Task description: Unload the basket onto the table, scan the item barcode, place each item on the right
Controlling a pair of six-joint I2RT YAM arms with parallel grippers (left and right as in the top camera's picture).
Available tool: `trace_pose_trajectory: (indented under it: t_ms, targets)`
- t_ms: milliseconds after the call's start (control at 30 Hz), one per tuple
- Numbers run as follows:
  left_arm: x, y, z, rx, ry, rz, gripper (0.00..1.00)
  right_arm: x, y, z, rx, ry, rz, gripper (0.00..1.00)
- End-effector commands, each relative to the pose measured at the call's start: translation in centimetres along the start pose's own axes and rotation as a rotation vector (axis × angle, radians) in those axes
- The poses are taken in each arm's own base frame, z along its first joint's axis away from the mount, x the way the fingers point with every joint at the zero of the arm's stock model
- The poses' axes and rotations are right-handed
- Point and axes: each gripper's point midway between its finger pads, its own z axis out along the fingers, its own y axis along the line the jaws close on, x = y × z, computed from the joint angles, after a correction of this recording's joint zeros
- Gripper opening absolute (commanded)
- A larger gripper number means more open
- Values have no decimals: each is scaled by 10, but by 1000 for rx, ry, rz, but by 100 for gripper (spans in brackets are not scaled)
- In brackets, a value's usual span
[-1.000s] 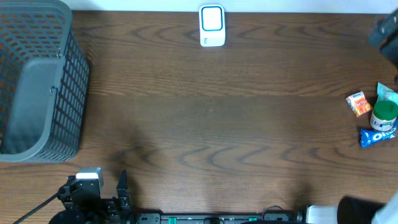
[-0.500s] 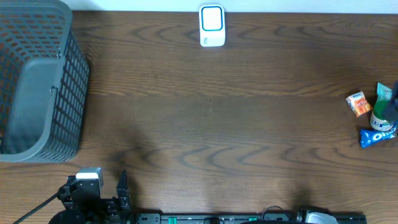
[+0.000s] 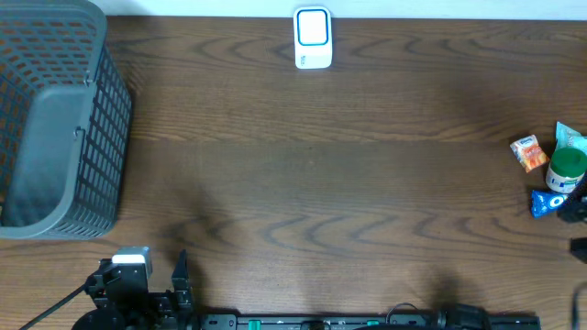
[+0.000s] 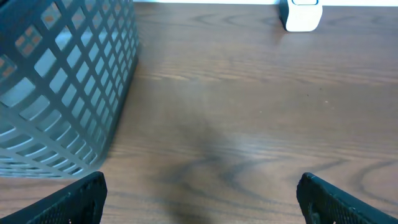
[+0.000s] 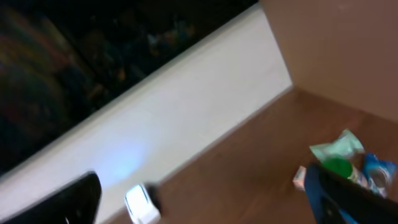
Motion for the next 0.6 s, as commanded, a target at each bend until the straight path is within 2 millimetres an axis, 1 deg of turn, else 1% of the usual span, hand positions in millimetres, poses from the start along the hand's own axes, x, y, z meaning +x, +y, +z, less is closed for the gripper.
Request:
trace_pose_trajectory:
  t_ms: [0,33,67,167,267,367,400,500,567]
  targets:
    - [-1,2,-2,-9,-8,7,98,42,-21,8,-26,-21,89,99]
    - [-1,2,-2,-9,-8,8,98,47,-23,10,-33,-30,101,99]
    - [-1,2,-2,-9,-8,7,98,58,-29,14,-46,-50,136,99]
    - [-1,2,-2,-9,-8,8,98,79,-39,24,-69,-80,185,99]
    - [-1,2,-2,-9,-8,8,98,109,-52,37,-96,-100,231,99]
    - [-1,2,-2,-9,-8,7,98,132,-59,46,-128,-109,255,99]
    - [-1,2,-2,-9,-8,7,98,145,-62,52,-149,-112,260,99]
    - [-1,2,-2,-9,-8,7,98,162,-64,60,-180,-116,273,99]
    - [-1,2,-2,-9,-8,7,98,180,-68,69,-203,-120,276,99]
